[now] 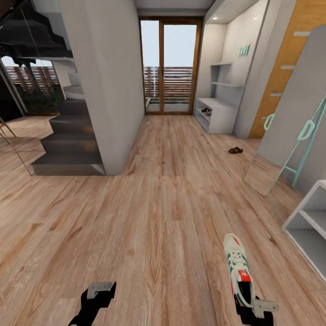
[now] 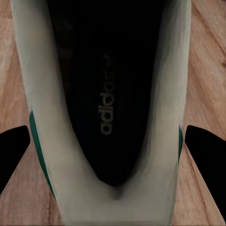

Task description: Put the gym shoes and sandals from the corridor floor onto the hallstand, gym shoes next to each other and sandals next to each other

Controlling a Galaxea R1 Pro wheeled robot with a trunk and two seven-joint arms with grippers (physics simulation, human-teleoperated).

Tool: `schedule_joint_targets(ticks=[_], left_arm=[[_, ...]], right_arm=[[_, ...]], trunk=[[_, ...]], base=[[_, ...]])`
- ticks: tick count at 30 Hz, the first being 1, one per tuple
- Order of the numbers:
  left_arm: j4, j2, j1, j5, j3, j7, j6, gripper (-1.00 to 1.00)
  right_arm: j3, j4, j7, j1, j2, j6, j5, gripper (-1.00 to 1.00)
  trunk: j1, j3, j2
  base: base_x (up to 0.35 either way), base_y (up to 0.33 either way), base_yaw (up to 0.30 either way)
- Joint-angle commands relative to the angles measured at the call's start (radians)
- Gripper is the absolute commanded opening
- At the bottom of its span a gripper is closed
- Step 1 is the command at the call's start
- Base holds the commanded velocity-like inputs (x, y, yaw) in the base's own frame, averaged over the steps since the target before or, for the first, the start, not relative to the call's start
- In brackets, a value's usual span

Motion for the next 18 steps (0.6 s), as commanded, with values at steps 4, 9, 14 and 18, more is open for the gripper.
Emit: schedule_joint_targets(ticks=[4,9,14,18], left_arm=[[0.0,-0.001,-0.001,-0.01,0.008,-0.006,-0.003,1.0],[0.0,-0.001,-0.001,-0.01,0.008,-0.006,-0.003,1.0],[0.0,-0.001,-0.001,-0.009,0.008,-0.006,-0.004,1.0],[0.0,-0.001,-0.001,-0.009,0.008,-0.006,-0.005,1.0]], right_arm=[[0.008,0.0,-0.007,-0.001,-0.001,-0.002,-0.004,-1.0],[0.008,0.0,-0.007,-0.001,-0.001,-0.002,-0.004,-1.0],[0.008,0.001,-0.007,-0.001,-0.001,-0.002,-0.004,-1.0],[0.008,0.0,-0.006,0.0,-0.001,-0.002,-0.004,-1.0]], trunk=[[0.0,-0.001,0.0],[0.0,-0.001,0.0],[0.0,-0.001,0.0],[0.0,-0.001,0.0]], base=[[0.339,0.0,0.0],[0.339,0.0,0.0],[0.339,0.0,0.0],[0.339,0.0,0.0]])
